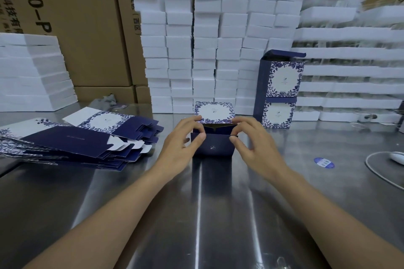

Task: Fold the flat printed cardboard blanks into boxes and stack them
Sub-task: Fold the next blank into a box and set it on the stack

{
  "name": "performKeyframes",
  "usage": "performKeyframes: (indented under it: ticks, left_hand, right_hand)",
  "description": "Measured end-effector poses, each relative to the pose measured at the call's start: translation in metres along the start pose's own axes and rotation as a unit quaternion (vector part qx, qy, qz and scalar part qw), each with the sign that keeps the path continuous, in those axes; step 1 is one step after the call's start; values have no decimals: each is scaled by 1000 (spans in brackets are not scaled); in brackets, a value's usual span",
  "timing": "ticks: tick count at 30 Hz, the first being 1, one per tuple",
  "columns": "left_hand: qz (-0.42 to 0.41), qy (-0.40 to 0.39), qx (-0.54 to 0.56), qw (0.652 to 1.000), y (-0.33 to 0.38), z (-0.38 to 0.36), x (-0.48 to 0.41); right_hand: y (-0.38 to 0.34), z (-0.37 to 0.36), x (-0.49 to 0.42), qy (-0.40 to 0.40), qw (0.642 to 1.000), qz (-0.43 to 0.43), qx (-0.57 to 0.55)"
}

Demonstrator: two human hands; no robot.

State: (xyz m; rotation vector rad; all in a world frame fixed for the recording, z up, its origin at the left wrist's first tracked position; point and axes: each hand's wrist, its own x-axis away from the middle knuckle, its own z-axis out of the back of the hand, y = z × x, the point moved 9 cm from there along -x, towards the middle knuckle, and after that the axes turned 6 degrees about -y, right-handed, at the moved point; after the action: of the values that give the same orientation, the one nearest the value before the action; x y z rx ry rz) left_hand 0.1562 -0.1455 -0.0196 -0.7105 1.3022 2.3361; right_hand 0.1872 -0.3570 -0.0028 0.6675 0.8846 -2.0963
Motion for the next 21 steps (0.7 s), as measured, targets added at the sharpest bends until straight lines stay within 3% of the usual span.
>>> performKeyframes:
  ticks: [3,6,11,21]
  left_hand:
    - [23,6,32,999,-5,3,2]
    - [11,7,-9,1000,-3,2,3]
    - [-12,28,-45,998,5,4,4]
    - [-8,85,-30,996,8,10,4]
  right_hand:
    - [10,0,5,-17,998,-38,-43]
    - [15,-6,9,-37,995,-62,-65]
    - [16,1,7,12,997,-61,-39]
    - [10,4,6,22,998,-46,-42]
